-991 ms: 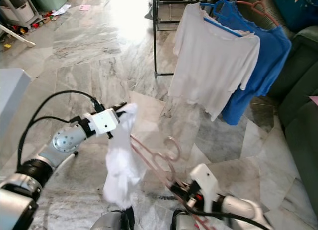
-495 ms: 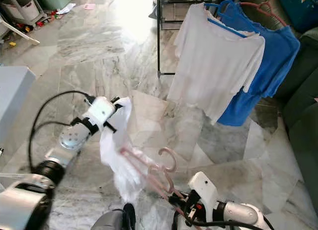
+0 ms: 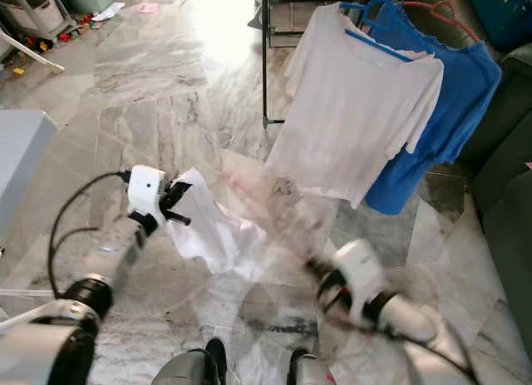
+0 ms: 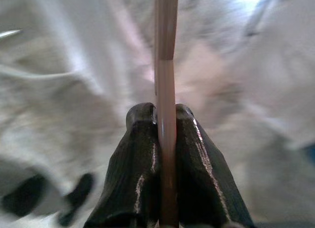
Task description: Hang hanger
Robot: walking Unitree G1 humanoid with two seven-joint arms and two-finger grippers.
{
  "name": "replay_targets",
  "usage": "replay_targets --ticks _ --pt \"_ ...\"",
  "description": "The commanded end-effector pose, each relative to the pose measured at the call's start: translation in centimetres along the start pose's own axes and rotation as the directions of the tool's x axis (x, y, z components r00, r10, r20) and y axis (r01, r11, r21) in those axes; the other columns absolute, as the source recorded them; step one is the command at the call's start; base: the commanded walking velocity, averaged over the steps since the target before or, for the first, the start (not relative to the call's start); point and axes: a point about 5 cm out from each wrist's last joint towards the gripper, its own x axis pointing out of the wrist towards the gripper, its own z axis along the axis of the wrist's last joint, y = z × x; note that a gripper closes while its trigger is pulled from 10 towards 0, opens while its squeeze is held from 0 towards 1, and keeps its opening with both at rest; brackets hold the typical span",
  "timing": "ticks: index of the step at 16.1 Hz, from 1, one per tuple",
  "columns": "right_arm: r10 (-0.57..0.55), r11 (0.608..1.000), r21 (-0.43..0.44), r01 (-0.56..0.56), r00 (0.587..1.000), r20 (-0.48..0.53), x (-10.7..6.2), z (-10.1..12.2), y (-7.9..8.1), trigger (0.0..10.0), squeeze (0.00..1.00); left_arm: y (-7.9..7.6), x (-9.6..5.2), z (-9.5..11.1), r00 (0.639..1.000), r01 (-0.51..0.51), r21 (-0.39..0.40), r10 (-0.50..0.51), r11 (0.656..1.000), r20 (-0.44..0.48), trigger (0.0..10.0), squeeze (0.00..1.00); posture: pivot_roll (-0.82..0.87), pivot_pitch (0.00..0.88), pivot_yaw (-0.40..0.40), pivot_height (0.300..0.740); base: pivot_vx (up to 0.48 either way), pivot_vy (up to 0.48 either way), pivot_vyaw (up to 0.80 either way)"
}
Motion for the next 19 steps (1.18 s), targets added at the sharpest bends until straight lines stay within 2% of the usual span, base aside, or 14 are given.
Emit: replay_targets --ticks 1,3,4,5,6,8,10,12,15,19 --pt "-0.057 0.998 -0.008 0.057 0.998 0.015 -0.4 -0.1 -0.8 10.0 0.00 0.6 0.2 1.4 0.997 0.061 0.069 -0.064 0.996 0.038 10.0 0.00 -0.10 0.234 0.070 0.740 0.000 0.000 0.00" --pt "-0.082 0.997 -0.004 0.082 0.996 0.024 -0.7 -0.2 -1.4 10.0 0.00 -0.3 0.2 2.5 0.965 0.239 0.152 -0.252 0.959 0.075 10.0 0.00 -0.10 0.237 0.077 0.740 0.000 0.000 0.00" --pt "-0.070 0.998 -0.006 0.070 0.997 0.029 -0.7 -0.1 -1.3 10.0 0.00 -0.7 0.3 2.7 0.953 0.276 0.159 -0.291 0.948 0.079 10.0 0.00 -0.10 0.237 0.077 0.740 0.000 0.000 0.00" --pt "-0.019 1.000 0.011 0.019 0.999 0.040 -0.9 0.0 -1.0 10.0 0.00 -1.3 0.3 2.9 0.932 0.332 0.217 -0.354 0.918 0.075 10.0 0.00 -0.10 0.236 0.075 0.740 0.000 0.000 0.00" --pt "0.053 0.998 0.036 -0.055 0.997 0.055 -1.1 0.1 -0.4 10.0 0.00 -2.1 0.3 3.2 0.900 0.395 0.282 -0.430 0.874 0.073 10.0 0.00 -0.10 0.235 0.076 0.740 0.000 0.000 0.00" --pt "0.163 0.985 0.050 -0.164 0.986 0.025 -1.6 -0.3 0.6 10.0 0.00 -2.5 0.3 3.5 0.877 0.430 0.313 -0.474 0.847 0.079 10.0 0.00 -0.10 0.234 0.077 0.740 0.000 0.000 0.00" --pt "0.221 0.973 0.073 -0.221 0.975 0.004 -2.2 -0.7 1.0 10.0 0.00 -2.5 0.3 3.8 0.867 0.439 0.353 -0.493 0.826 0.076 10.0 0.00 -0.10 0.231 0.080 0.740 0.000 0.000 0.00" --pt "0.268 0.960 0.087 -0.265 0.963 -0.033 -2.8 -1.1 1.2 10.0 0.00 -2.5 0.3 3.8 0.865 0.441 0.363 -0.497 0.821 0.073 10.0 0.00 -0.10 0.227 0.082 0.740 0.000 0.000 0.00" --pt "0.267 0.964 0.042 -0.264 0.949 -0.168 -4.1 -2.6 0.3 10.0 0.00 -1.9 0.2 3.9 0.878 0.416 0.390 -0.474 0.821 0.061 10.0 0.00 -0.11 0.227 0.083 0.740 0.000 0.000 0.00" --pt "0.293 0.955 0.029 -0.295 0.923 -0.248 -5.2 -3.1 -0.1 10.0 0.00 -1.8 0.0 3.7 0.871 0.429 0.416 -0.489 0.802 0.046 10.0 0.00 -0.11 0.226 0.082 0.740 0.000 0.000 0.00"
